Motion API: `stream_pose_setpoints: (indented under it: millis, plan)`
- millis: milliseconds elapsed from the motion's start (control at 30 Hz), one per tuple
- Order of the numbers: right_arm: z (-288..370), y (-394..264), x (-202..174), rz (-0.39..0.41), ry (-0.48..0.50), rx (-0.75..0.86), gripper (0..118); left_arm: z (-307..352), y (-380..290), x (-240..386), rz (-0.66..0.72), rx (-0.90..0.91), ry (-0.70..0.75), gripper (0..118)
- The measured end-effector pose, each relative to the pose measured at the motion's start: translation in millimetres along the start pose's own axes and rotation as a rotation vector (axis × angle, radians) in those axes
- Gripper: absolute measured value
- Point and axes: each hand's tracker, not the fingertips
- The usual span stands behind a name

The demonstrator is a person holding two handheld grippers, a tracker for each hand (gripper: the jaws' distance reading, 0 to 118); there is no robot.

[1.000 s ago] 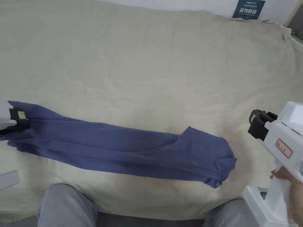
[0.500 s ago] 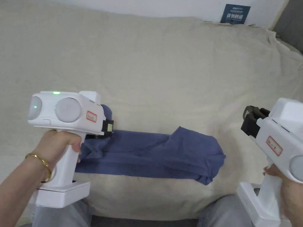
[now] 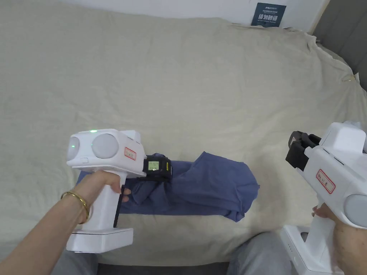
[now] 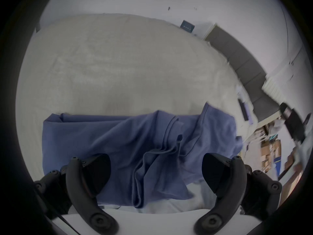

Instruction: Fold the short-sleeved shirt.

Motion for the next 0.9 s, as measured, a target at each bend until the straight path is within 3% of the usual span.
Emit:
stream_pose_setpoints:
  millis: [133,167,200,267,333,467,900]
  plan:
    - [-0.3,-1.1,-2.6,0.003,0.007,0.002,0,41.8,7.4,-14.8,0.062,0.154,-0.041,110]
    - [-0.4,-1.0,-2.6,0.000,0.007,0.005,0,51.9,7.4,-18.3,0.057,0.207,-0.016,97]
    - [-0.7,-1.0,-2.4,-0.004,0.006,0.007,0,60.2,6.1,-21.6,0.046,0.261,0.030,75]
    - [-0.7,-0.5,-1.6,-0.018,0.006,0.010,0,62.9,0.5,-20.2,-0.022,0.313,0.155,4]
    - [-0.1,0.4,-2.2,-0.021,0.005,0.012,0,57.9,-6.5,-18.7,-0.060,0.308,0.281,0]
    - [1.5,0.7,-1.2,-0.020,-0.006,0.019,0,33.2,-21.5,-19.9,-0.055,0.258,0.212,0]
    - [5.8,-7.6,9.7,-0.040,-0.017,-0.007,0,-51.4,-65.8,64.2,-0.264,0.106,0.242,0]
